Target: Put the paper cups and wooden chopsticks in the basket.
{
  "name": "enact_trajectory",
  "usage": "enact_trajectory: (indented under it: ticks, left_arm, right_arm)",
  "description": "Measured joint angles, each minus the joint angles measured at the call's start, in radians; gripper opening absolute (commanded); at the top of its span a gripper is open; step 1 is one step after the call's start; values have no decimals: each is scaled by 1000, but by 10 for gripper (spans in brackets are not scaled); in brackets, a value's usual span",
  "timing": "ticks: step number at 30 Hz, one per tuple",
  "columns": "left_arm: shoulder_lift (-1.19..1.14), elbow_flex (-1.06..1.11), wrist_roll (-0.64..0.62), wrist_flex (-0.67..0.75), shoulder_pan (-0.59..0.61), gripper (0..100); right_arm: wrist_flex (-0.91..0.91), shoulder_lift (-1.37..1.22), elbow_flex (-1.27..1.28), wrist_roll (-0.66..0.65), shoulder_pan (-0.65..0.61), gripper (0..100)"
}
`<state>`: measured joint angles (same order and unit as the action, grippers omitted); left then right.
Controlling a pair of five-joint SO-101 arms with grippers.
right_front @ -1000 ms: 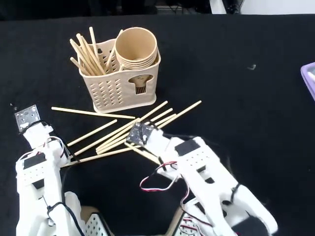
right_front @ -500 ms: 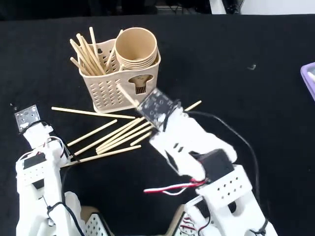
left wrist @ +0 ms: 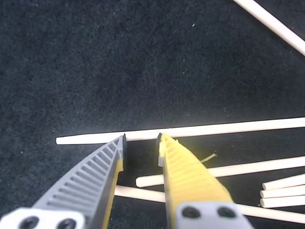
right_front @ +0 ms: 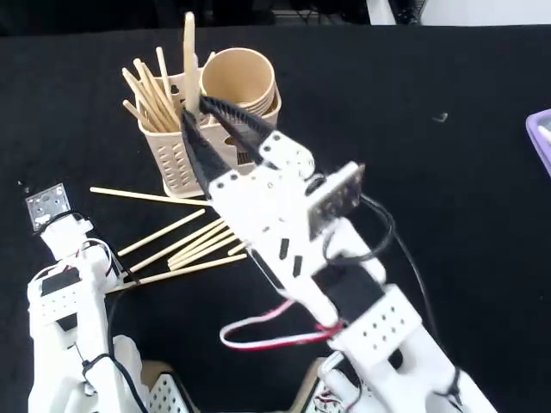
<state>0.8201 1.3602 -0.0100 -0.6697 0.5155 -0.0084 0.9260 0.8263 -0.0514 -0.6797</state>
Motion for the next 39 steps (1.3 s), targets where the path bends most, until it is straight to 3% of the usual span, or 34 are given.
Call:
enact_trajectory:
  ticks: [10, 16, 39]
  left_arm:
    - [0, 0, 0, 0, 0, 134]
    - [0, 0, 0, 0, 0, 134]
    - [0, 0, 0, 0, 0, 134]
  right_arm:
    - [-28, -448, -347, 5, 0, 11]
    - [-28, -614, -428, 6, 8, 11]
    - [-28, -589, -540, 6, 28, 11]
